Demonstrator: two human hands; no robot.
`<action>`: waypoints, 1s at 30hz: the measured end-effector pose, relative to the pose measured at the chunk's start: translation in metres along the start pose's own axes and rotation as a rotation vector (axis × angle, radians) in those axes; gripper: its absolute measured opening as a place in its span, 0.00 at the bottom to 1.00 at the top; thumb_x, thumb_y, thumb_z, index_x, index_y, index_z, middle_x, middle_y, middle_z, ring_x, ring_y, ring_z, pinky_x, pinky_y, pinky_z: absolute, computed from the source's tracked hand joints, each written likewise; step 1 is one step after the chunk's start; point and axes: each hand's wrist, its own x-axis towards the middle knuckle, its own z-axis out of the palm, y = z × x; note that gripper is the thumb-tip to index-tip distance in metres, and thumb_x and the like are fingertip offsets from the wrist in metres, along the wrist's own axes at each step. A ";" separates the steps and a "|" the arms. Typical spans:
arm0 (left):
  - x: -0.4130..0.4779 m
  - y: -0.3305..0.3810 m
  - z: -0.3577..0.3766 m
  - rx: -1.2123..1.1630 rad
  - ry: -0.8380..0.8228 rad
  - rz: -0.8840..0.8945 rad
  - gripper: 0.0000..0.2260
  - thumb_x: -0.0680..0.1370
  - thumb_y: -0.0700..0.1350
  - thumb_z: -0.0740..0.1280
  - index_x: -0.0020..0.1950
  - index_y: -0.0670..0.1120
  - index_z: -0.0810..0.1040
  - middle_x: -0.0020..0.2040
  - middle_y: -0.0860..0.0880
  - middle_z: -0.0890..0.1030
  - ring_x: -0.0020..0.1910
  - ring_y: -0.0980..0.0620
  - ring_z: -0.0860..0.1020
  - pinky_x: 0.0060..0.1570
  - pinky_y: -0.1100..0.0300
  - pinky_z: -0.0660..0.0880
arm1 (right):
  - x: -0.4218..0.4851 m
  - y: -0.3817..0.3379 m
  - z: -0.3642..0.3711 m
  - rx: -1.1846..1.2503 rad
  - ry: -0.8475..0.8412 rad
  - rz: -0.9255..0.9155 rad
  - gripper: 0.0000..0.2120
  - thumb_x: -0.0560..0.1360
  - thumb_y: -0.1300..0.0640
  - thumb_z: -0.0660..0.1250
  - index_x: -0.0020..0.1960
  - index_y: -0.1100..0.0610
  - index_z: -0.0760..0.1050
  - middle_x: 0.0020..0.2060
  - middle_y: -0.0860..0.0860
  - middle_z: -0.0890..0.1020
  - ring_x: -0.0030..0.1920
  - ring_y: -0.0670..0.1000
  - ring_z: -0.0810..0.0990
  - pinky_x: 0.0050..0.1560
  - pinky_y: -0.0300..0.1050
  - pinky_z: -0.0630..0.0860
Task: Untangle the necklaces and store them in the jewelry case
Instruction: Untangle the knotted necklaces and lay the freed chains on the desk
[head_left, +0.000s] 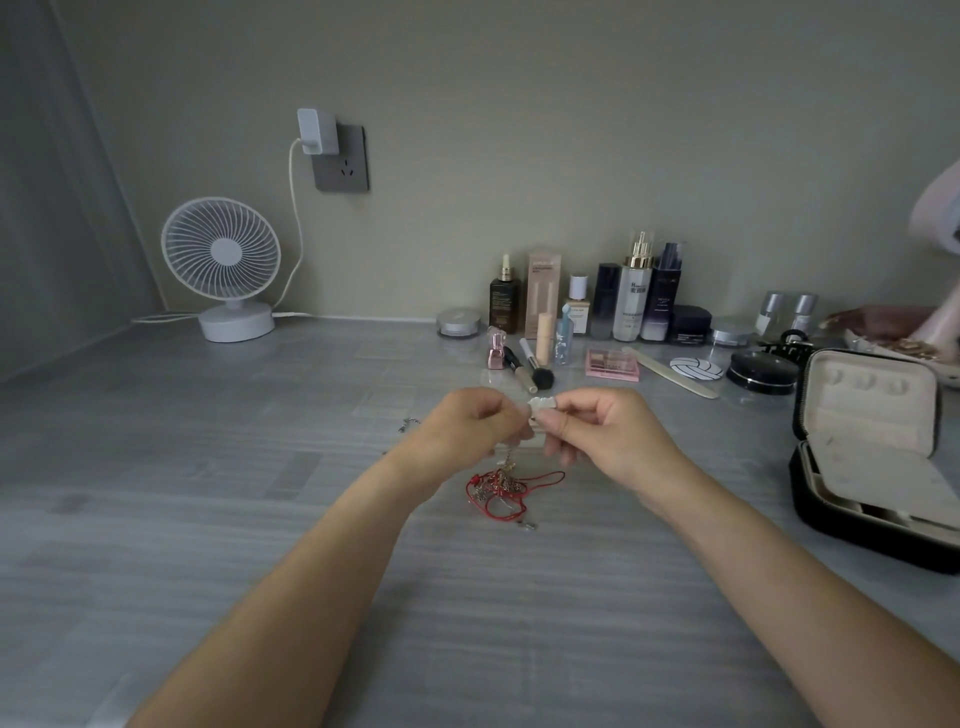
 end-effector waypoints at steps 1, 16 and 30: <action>-0.001 0.000 0.002 -0.040 -0.031 0.000 0.09 0.79 0.46 0.62 0.39 0.48 0.75 0.38 0.52 0.80 0.40 0.56 0.76 0.43 0.64 0.72 | -0.001 -0.002 0.000 0.039 0.005 0.011 0.04 0.73 0.60 0.68 0.40 0.53 0.80 0.26 0.49 0.81 0.25 0.45 0.75 0.28 0.34 0.70; -0.001 0.001 -0.002 -0.172 -0.039 0.000 0.04 0.76 0.42 0.66 0.41 0.47 0.79 0.31 0.54 0.83 0.33 0.58 0.80 0.50 0.55 0.73 | 0.000 -0.012 -0.009 0.377 0.107 0.090 0.05 0.72 0.65 0.66 0.42 0.58 0.78 0.27 0.49 0.81 0.28 0.42 0.76 0.29 0.32 0.71; 0.001 0.003 -0.010 -0.365 0.021 0.129 0.07 0.77 0.39 0.65 0.39 0.46 0.76 0.34 0.52 0.82 0.27 0.58 0.72 0.33 0.67 0.70 | -0.002 -0.022 -0.024 0.467 0.256 -0.066 0.08 0.73 0.68 0.64 0.42 0.56 0.77 0.27 0.47 0.81 0.30 0.43 0.75 0.32 0.33 0.71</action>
